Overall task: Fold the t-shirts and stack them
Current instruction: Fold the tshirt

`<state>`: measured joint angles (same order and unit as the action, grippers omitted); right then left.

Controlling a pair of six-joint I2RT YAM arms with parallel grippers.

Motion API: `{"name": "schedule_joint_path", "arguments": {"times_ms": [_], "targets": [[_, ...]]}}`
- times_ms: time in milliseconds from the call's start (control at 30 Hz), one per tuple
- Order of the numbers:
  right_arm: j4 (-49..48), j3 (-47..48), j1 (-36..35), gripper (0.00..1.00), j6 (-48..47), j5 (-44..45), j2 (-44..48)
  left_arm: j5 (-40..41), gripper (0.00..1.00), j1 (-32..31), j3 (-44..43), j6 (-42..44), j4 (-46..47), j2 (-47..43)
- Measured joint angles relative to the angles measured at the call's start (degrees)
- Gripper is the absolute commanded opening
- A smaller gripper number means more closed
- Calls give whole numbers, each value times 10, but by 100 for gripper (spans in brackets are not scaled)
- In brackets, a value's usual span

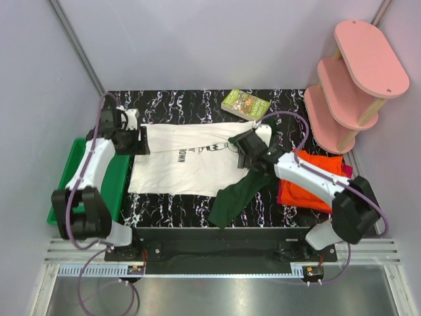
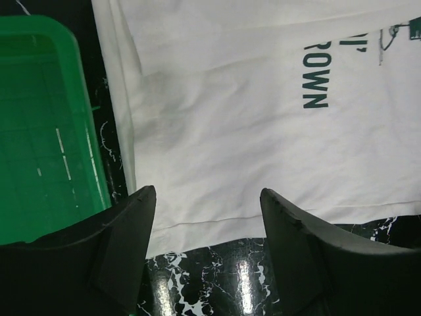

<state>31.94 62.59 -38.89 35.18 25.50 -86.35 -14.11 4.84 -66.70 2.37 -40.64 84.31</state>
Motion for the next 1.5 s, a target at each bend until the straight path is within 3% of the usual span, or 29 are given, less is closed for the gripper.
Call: {"name": "schedule_joint_path", "arguments": {"times_ms": [200, 367, 567, 700, 867, 967, 1500], "targets": [[50, -75, -63, 65, 91, 26, 105, 5, 70, 0, 53, 22, 3, -119], [90, -126, -115, 56, 158, 39, 151, 5, 69, 0, 91, 23, -1, -130], [133, -158, -219, 58, 225, 50, 155, 5, 68, 0, 99, 24, -3, -129], [144, -158, -313, 59, 254, 71, 124, 10, 68, 0, 99, 27, -1, -129], [141, -152, -388, 60, 278, 113, 3, 17, 69, 0, 99, 28, 2, -129], [124, -152, -403, 59, 284, 129, -41, 22, 69, 0, 99, 28, 2, -129], [22, -133, -426, 59, 297, 206, -93, 25, 69, 0, 99, 33, 2, -119]]}}
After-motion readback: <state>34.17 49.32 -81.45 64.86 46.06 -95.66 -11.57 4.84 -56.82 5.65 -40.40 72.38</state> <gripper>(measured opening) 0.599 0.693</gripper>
